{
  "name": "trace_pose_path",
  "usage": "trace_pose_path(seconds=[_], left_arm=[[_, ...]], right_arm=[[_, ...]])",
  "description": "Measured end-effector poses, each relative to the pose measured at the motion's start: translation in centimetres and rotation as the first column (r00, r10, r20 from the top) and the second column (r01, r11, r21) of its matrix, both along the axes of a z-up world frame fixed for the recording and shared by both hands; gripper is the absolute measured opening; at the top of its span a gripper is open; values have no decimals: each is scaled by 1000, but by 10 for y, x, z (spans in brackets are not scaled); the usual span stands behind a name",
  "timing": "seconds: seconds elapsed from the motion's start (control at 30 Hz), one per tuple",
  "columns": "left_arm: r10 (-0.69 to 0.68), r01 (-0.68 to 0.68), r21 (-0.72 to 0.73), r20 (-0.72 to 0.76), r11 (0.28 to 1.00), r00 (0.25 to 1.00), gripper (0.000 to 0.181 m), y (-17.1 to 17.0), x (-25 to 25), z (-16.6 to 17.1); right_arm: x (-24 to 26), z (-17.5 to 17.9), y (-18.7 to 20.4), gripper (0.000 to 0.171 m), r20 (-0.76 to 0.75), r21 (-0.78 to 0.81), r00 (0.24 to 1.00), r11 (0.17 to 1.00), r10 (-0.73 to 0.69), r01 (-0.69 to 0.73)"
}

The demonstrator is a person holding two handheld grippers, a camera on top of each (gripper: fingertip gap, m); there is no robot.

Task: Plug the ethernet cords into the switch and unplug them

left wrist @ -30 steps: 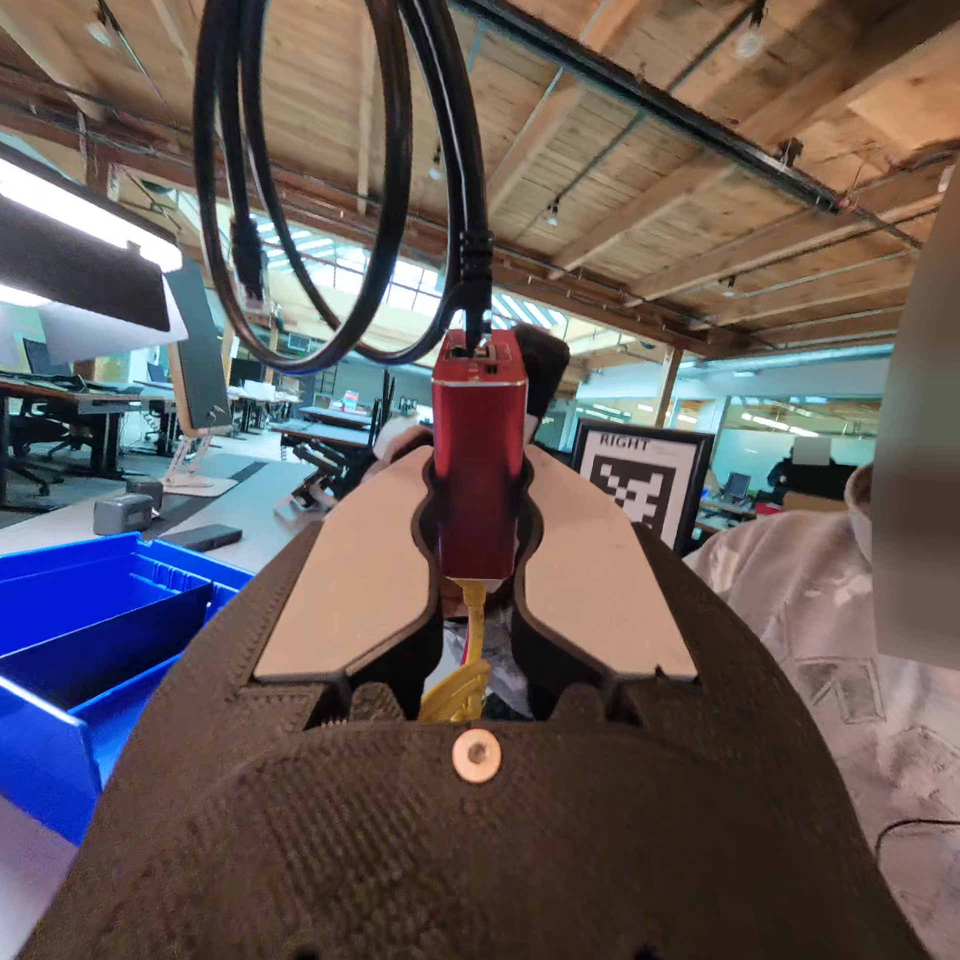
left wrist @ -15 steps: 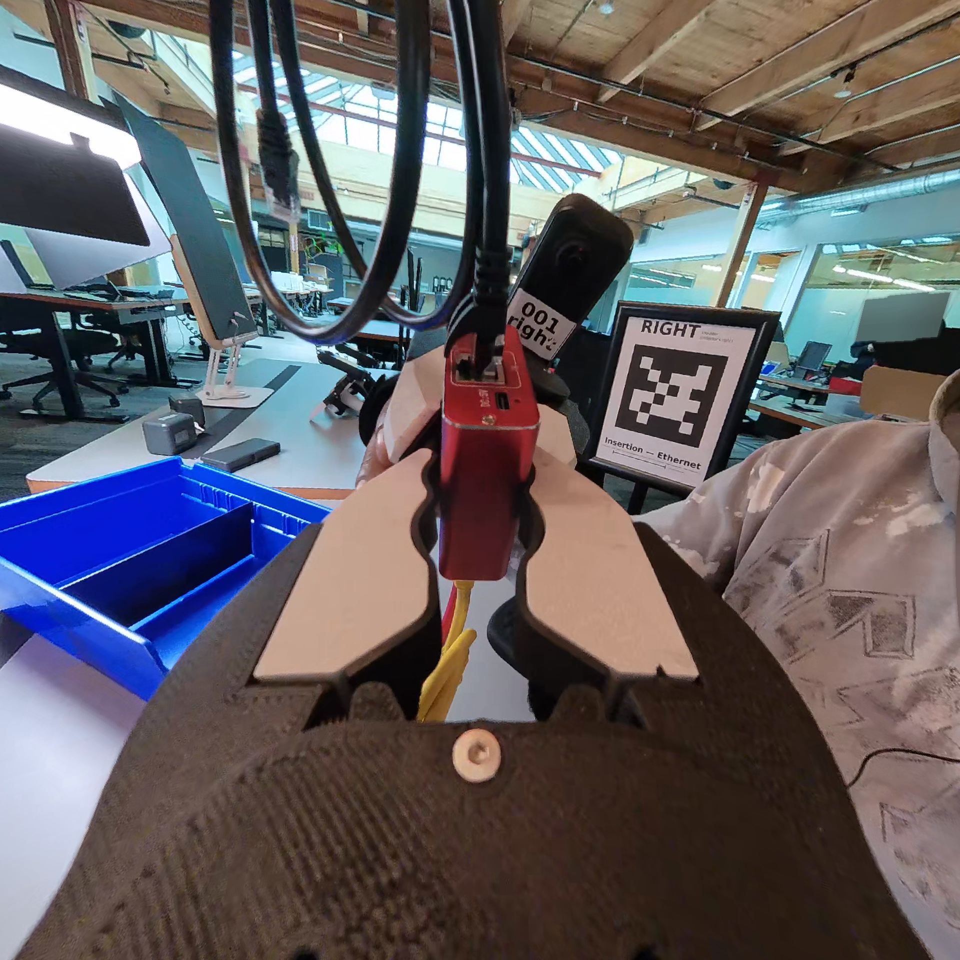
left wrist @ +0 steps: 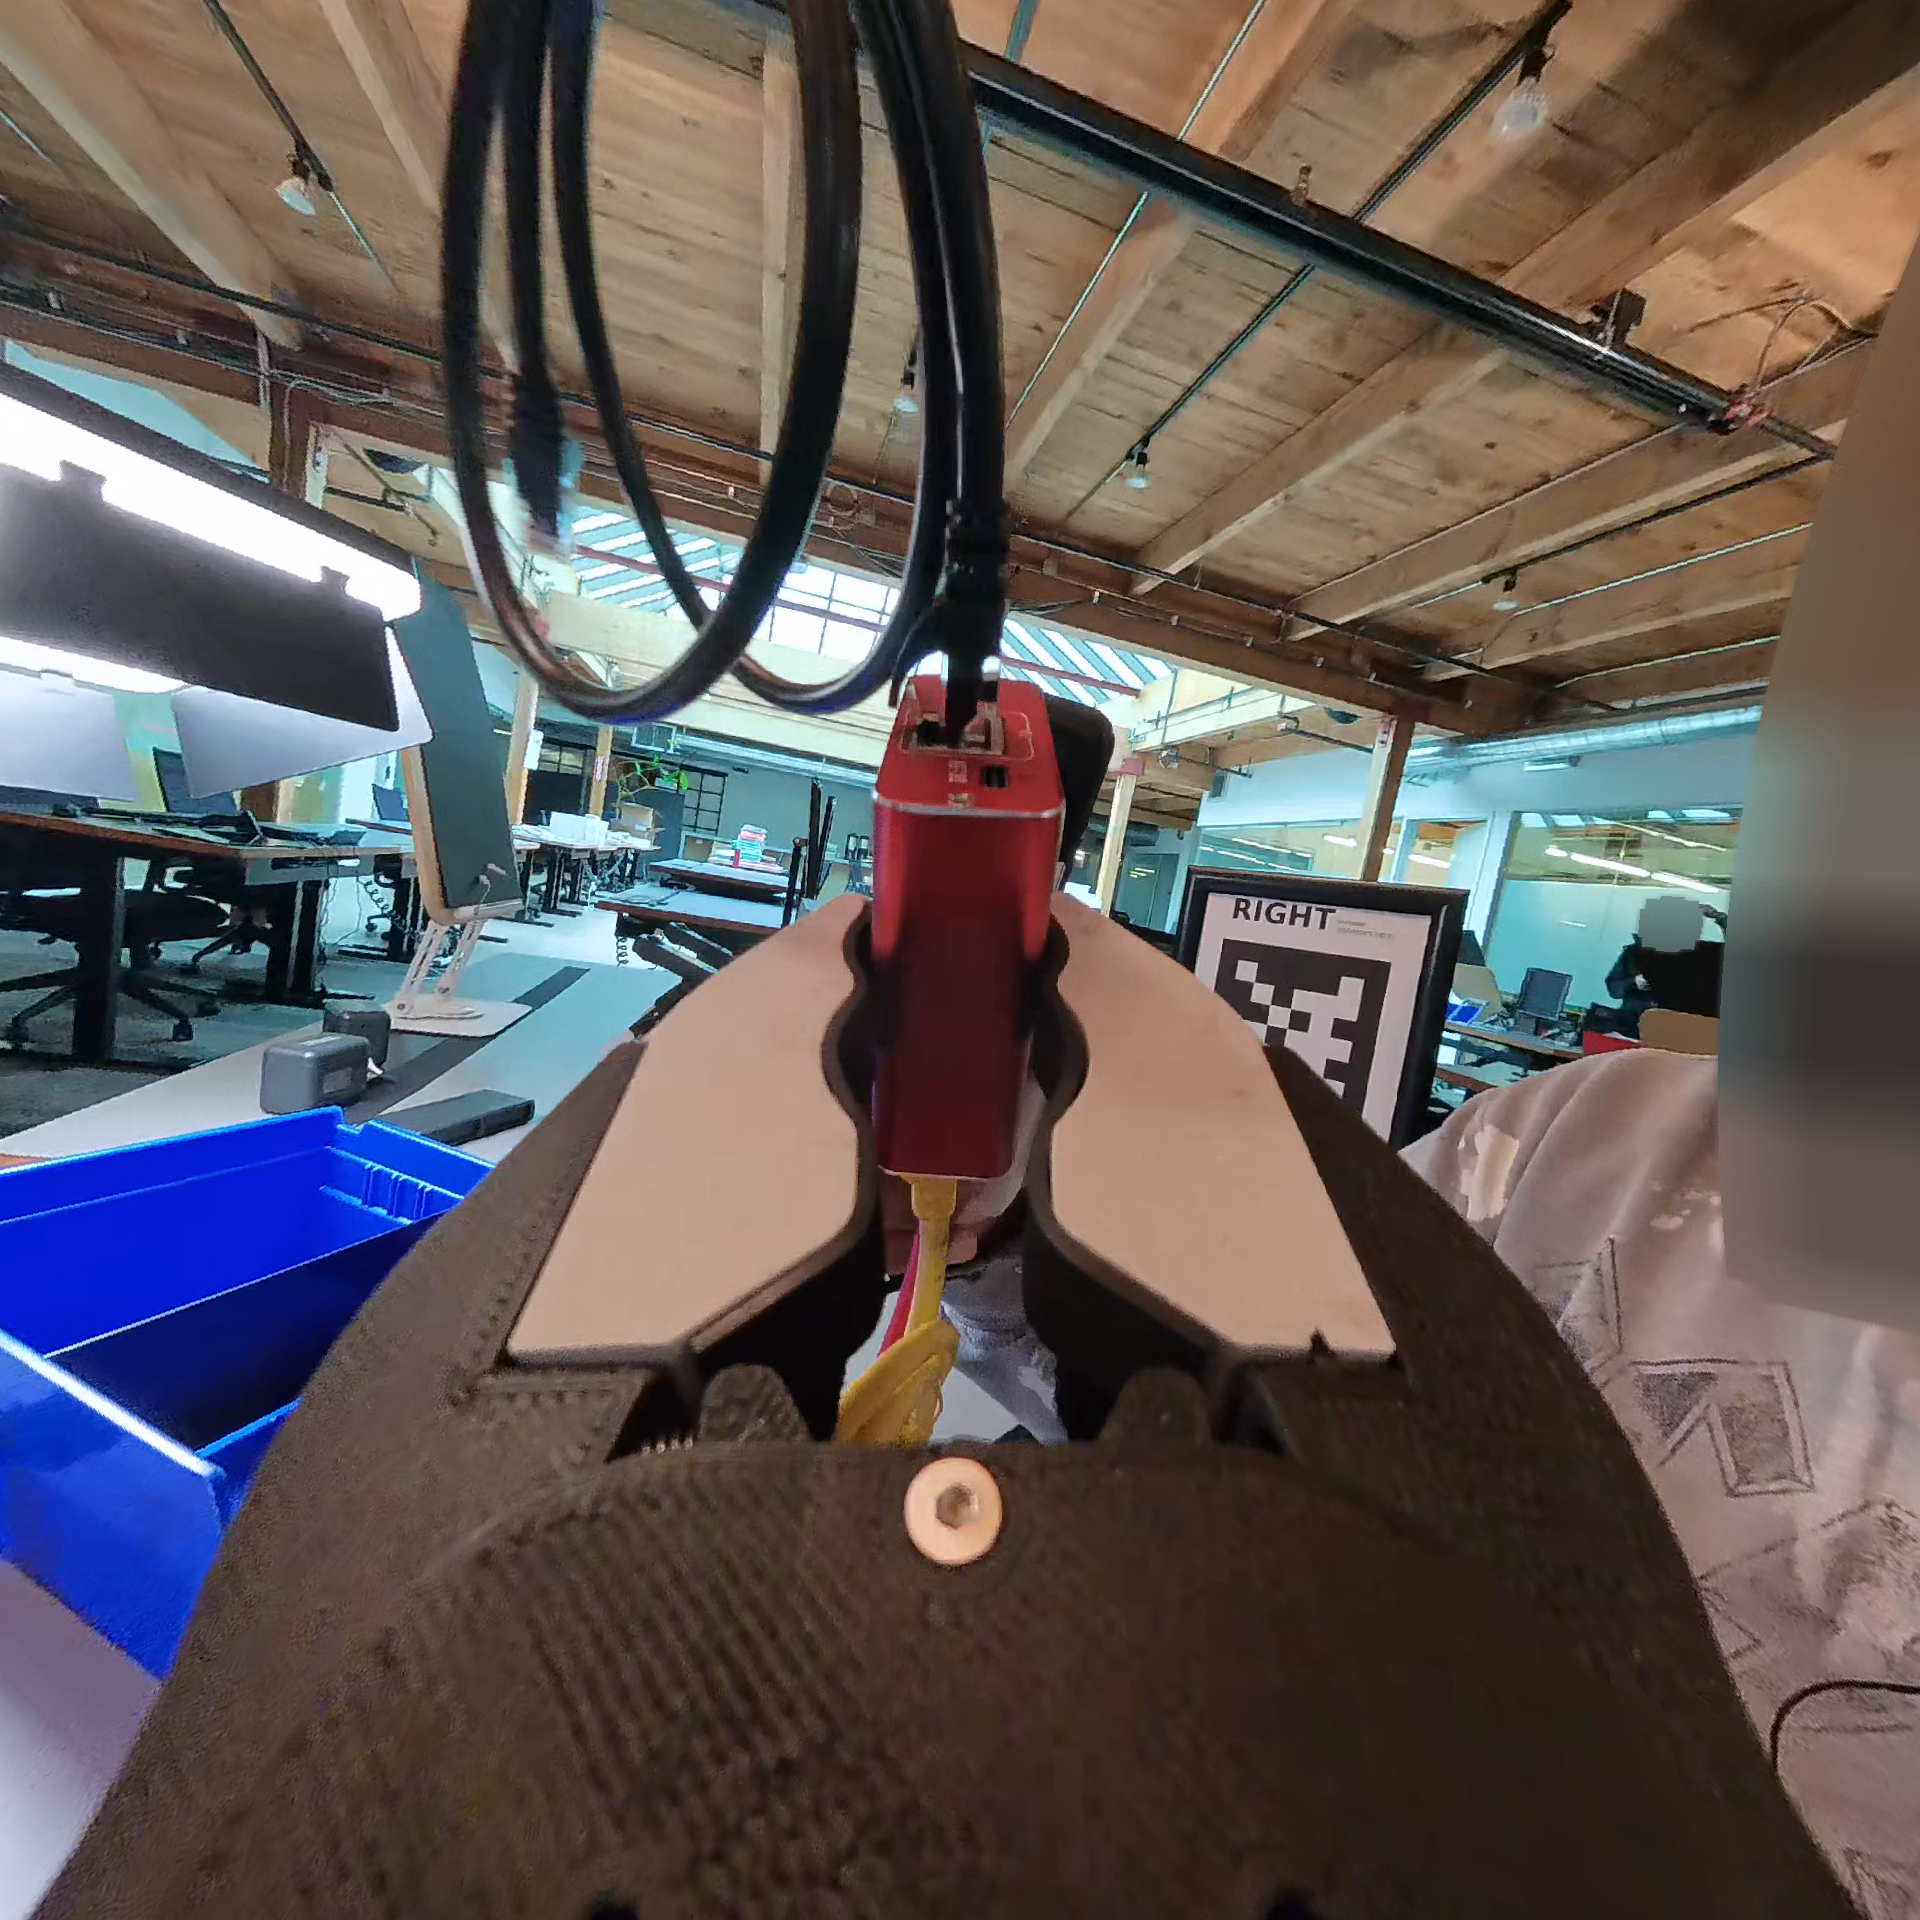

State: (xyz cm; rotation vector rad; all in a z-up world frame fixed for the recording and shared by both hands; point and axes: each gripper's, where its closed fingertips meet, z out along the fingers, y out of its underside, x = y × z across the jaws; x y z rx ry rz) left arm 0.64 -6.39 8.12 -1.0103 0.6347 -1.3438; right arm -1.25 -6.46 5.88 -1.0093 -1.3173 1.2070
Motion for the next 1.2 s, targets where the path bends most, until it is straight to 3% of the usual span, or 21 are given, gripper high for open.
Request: trace_pose_path(seconds=[0.2,0.3,0.4,0.47,0.53,0.7,0.93,1.2], left_arm=[[34,-34,-1,-140,999,990,29,-6,-2,0],[45,-50,-14,-248,999,968,32,-12,-11,-4],[90,-96,9,-441,995,893,34,-13,-5,-26],[37,-46,-2,-555,999,831,41,-20,10,-47],[57,-59,17,-604,998,795,40,-14,22,-59],[94,-62,77,-544,995,834,33,-7,25,-53],[101,-79,81,-319,994,942,30,-4,3,-22],[87,-67,128,-155,990,984,30,-14,-5,1]], right_arm=[[15,-1,-3,28,70,44,997,998,37,-40],[26,-11,-2,28,180,80,983,996,35,-50],[33,-31,-3,29,305,176,952,983,0,-56],[33,-41,-13,28,359,197,932,974,37,-115],[29,-48,-17,28,392,217,919,968,34,-128],[29,-43,-10,29,361,233,933,968,5,-96],[38,-19,1,33,219,223,976,974,-11,-39],[13,-46,-4,27,270,159,960,980,71,-117]])
